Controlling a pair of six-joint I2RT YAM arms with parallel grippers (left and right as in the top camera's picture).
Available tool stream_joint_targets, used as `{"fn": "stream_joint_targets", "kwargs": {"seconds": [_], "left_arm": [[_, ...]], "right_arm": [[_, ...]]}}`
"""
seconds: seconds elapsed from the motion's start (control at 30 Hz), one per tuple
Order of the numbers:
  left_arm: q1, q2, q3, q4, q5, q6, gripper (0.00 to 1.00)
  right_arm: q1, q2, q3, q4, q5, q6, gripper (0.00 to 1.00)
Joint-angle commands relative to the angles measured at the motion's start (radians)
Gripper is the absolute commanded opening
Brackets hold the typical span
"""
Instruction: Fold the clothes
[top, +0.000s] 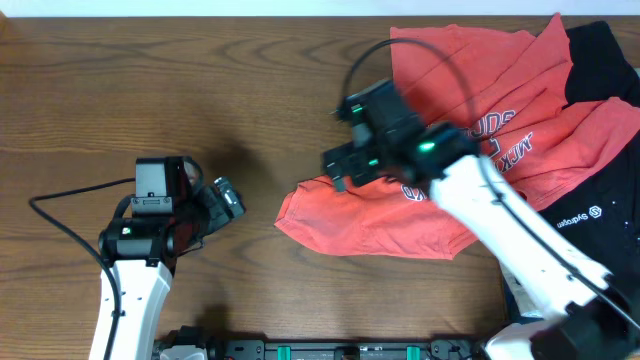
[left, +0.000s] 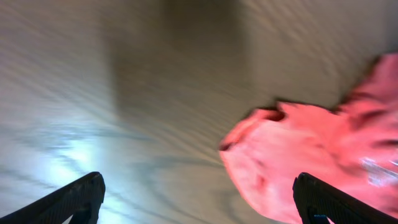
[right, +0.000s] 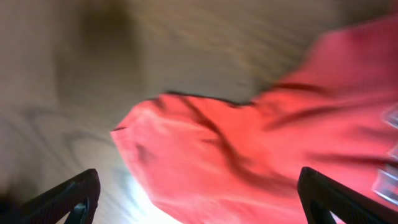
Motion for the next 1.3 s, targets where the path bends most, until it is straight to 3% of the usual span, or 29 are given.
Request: {"fn": "stream_joint_targets", "kwargs": {"seconds": [0.0, 0.33, 0.7, 0.77, 0.87, 0.93, 1.07, 1.27], "left_arm": [[-0.015, 0.031, -0.012, 0.019, 0.163, -0.045, 0.98], [-0.230, 0.261, -0.020, 0.066, 0.173, -0.249, 0.98], [-0.508, 0.599, -0.020, 0.348, 0.174, -0.518, 0.99], [-0.544, 0.645, -0.020, 0.433, 0.174, -0.532, 0.84], [-0.573, 0.686, -0.020, 0.533, 0.172, -0.530, 0.32], [-0.568, 0.688, -0.019, 0.550, 0.164, -0.492, 0.06], [-0.487, 0.668, -0.016, 0.521, 0.159, -0.341, 0.06], [-0.143, 0.554, 0.036, 0.292, 0.030, -0.177, 0.06]], "right_arm": [[-0.078, -0.064, 0.001, -0.046, 0.026, 0.010, 0.99], [-0.305, -0.079, 0.000, -0.240, 0.028, 0.010, 0.99], [-0.411, -0.079, 0.000, -0.334, 0.029, 0.001, 0.99], [-0.415, -0.079, 0.000, -0.342, 0.033, -0.002, 0.99], [-0.415, -0.079, 0.000, -0.359, 0.063, -0.001, 0.99], [-0.415, -0.079, 0.000, -0.372, 0.081, -0.001, 0.99], [-0.415, -0.079, 0.000, -0.396, 0.119, -0.001, 0.99], [-0.415, -0.079, 0.000, -0.411, 0.156, -0.001, 0.99]]}}
